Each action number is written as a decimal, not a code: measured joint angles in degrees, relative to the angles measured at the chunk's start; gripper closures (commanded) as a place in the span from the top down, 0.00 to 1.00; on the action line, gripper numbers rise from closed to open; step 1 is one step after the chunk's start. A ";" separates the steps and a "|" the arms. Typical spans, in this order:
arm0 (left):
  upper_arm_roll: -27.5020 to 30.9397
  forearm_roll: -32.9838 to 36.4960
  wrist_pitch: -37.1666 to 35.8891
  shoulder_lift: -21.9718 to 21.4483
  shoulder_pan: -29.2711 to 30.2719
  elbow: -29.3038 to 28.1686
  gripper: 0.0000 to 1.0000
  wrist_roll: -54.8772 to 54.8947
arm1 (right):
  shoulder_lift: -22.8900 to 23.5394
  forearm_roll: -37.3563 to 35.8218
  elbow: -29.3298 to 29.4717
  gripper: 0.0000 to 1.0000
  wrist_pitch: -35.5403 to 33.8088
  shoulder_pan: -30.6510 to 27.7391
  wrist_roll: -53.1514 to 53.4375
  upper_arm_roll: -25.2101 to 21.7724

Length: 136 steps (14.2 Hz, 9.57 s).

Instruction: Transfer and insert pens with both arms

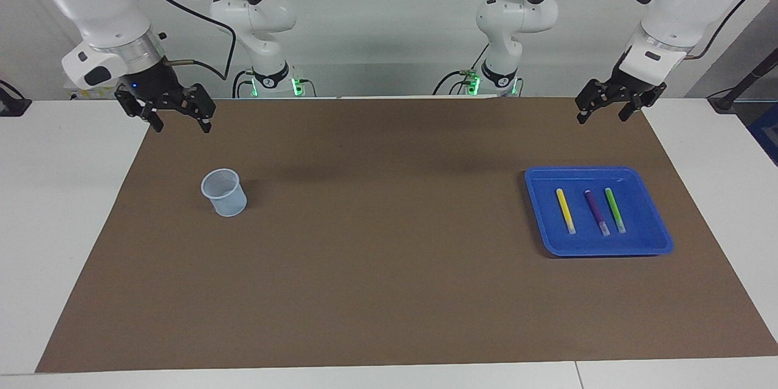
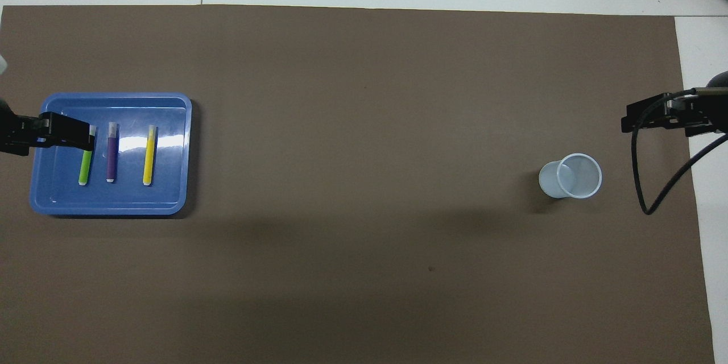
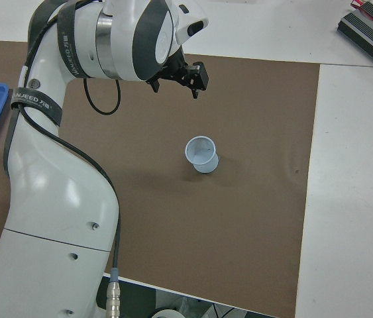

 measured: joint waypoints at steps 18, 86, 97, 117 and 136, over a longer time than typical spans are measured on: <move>0.14 0.00 0.01 0.00 0.14 0.00 1.00 -0.01 | 0.00 0.00 0.00 1.00 0.00 0.00 0.00 0.00; -0.74 -1.56 39.60 11.13 4.99 -27.19 0.95 8.97 | 0.00 0.00 0.00 1.00 0.00 0.02 0.00 0.00; -0.38 -4.10 44.01 15.10 3.32 -26.29 0.89 8.69 | -1.00 0.12 -0.09 1.00 0.64 0.30 0.00 3.10; 0.08 -4.10 46.10 17.10 3.81 -25.55 0.00 8.51 | -3.85 8.39 -6.31 1.00 7.57 2.80 3.43 6.83; -3.12 -13.92 14.86 4.97 2.99 -7.41 0.00 -48.06 | -3.85 12.86 -6.64 1.00 9.86 5.11 10.44 7.05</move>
